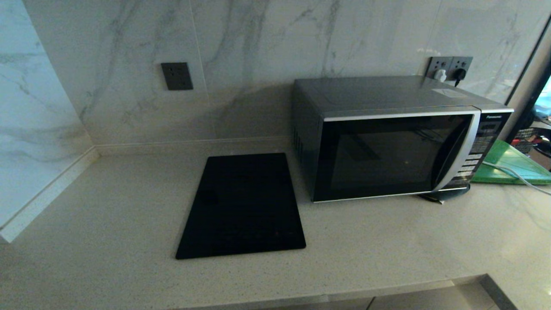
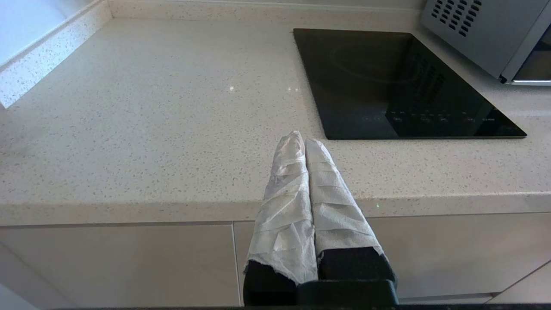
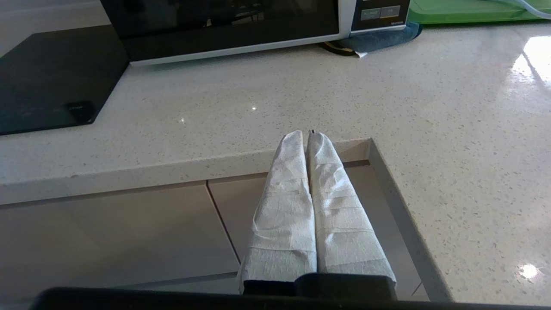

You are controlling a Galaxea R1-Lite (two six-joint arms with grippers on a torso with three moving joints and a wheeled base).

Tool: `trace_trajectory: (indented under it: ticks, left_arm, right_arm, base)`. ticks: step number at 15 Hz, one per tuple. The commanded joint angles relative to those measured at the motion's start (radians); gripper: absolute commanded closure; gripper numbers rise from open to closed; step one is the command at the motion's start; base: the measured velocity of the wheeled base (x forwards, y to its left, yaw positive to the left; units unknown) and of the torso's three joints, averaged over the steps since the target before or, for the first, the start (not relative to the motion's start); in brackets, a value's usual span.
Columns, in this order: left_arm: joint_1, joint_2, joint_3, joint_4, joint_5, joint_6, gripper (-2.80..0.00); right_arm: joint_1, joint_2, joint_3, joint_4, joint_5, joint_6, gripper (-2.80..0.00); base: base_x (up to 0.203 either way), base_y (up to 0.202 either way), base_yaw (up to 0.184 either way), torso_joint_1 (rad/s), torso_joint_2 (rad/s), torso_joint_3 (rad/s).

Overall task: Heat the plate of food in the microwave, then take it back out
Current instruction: Open the microwave oven

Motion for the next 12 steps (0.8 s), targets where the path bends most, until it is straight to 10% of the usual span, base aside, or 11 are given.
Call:
trace_trajectory:
  ticks: [1,12]
  left_arm:
    - [0.000,0.000,0.000,0.000,0.000,-0.001,0.00]
    - [0.000,0.000,0.000,-0.001,0.000,-0.001,0.00]
  right_arm:
    - [0.000,0.002,0.003,0.000,0.001,0.000,0.00]
    - [0.000,0.002,0.003,0.000,0.001,0.000,0.00]
  base:
    - [0.000,0.000,0.000,0.000,0.00,0.000]
    - [0.000,0.000,0.000,0.000,0.00,0.000]
